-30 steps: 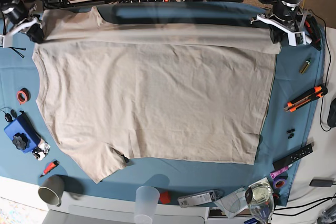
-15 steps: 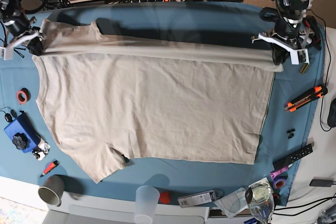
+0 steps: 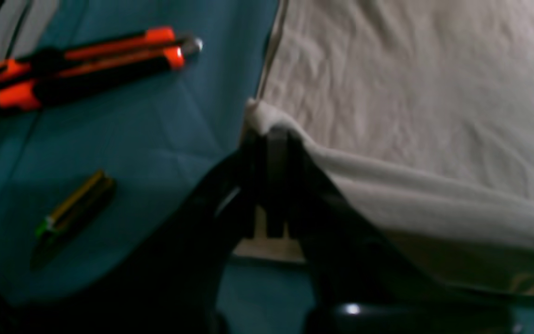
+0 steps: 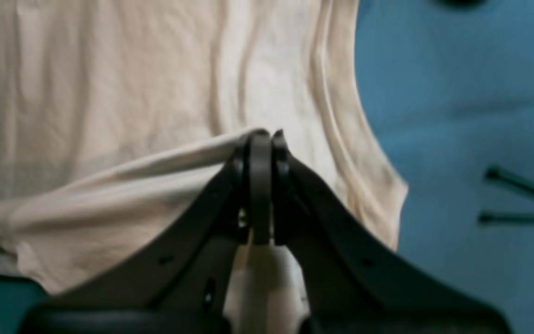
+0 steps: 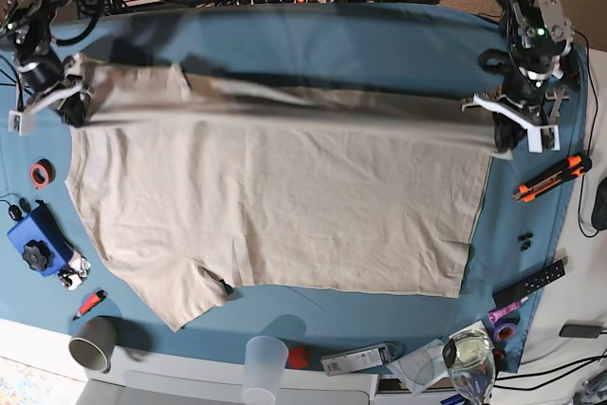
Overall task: Fold the T-shirt properly
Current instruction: 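Fold the lifted edge over onto the shirt body toward its middle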
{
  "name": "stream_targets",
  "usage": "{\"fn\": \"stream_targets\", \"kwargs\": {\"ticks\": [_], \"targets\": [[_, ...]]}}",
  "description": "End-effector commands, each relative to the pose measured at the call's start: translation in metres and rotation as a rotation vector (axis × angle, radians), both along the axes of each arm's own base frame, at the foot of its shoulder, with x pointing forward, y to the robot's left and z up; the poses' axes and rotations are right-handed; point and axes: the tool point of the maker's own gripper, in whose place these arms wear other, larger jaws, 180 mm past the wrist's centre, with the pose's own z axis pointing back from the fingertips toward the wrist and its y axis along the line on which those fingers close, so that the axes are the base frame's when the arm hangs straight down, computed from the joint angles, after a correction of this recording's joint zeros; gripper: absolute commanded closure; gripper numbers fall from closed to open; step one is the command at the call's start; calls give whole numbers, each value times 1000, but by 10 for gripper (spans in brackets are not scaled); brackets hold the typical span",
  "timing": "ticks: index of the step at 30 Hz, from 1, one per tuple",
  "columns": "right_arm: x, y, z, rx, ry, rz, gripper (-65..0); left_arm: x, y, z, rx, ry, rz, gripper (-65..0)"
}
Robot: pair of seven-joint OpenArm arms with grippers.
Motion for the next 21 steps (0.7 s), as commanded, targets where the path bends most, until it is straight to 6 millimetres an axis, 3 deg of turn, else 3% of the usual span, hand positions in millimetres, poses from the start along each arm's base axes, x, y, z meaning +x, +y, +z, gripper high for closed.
{"fn": "stream_targets", "kwargs": {"ticks": [1,7,14,21], "targets": [[9,-8,16,-40,-47,-2,0,8,6,15,28,-53,2,0],[24,-10,18,-87,-53,-15,0,18,6,14,12,-60,-18,0],[39,-1,16,-137,-51,12,0,42,-20,-6,39,-38,-108,0],[54,1,23,-183,-75,24,0,63,-33,6,94,-75,-150,0]]}}
